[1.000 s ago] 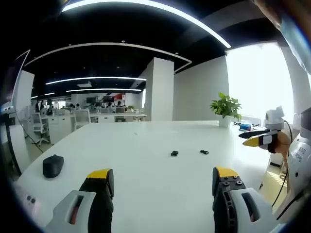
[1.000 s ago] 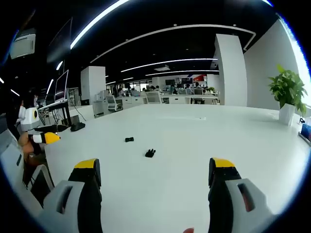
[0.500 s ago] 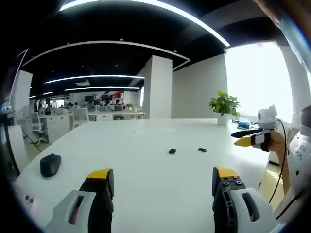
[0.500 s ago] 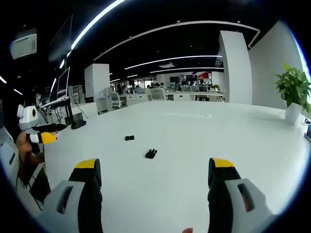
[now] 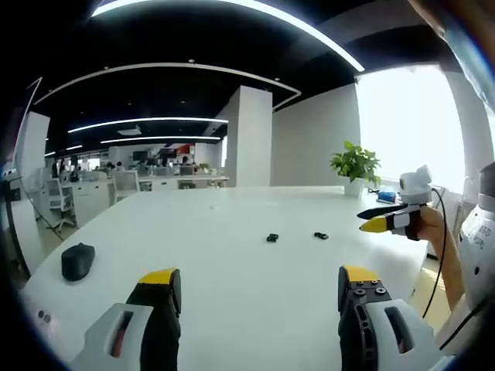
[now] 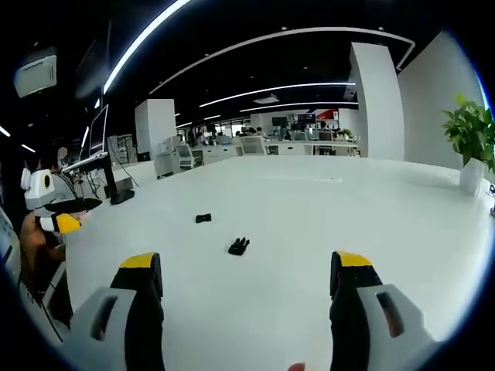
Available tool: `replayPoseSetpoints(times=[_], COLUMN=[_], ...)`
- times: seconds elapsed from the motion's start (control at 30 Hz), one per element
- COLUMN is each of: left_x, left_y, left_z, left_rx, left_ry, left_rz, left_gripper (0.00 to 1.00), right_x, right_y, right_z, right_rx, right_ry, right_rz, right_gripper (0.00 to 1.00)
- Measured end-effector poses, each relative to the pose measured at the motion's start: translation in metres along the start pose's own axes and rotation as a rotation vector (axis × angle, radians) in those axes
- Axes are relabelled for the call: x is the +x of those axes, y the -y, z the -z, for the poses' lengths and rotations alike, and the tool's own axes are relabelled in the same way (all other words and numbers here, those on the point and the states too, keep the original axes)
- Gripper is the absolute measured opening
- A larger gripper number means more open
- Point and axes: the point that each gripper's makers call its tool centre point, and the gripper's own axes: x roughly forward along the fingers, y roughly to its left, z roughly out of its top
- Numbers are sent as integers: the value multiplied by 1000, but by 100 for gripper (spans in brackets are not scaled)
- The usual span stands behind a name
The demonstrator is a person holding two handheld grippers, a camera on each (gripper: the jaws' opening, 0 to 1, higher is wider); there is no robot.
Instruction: Snap the two parts of the plastic buckle together until the buckle closes and remains connected.
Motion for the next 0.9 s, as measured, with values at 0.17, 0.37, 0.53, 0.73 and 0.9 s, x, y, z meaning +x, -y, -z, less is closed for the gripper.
replayPoseSetpoints(times=[0.17,0.37,0.53,0.73,0.9], left_x=[-1,-1,-1,-2,-1], left_y=[0,1,3,3,5], left_z=[1,2,4,6,6], left_rx=[0,-1,2,1,3], left_ry=[-3,-7,-11,-18,-19], left_rz=[1,3,6,4,10], left_gripper=[84,84,84,84,84], right_x=[4,10,15,23,31], right_y=[2,6,8,7,0], right_z=[1,4,6,5,6], right_rx=[7,-17,-27,-37,-41], right_ry=[-5,-27,-49,-68,-85], right_rz=[8,30,38,32,6], right_gripper=[89,89,89,88,87])
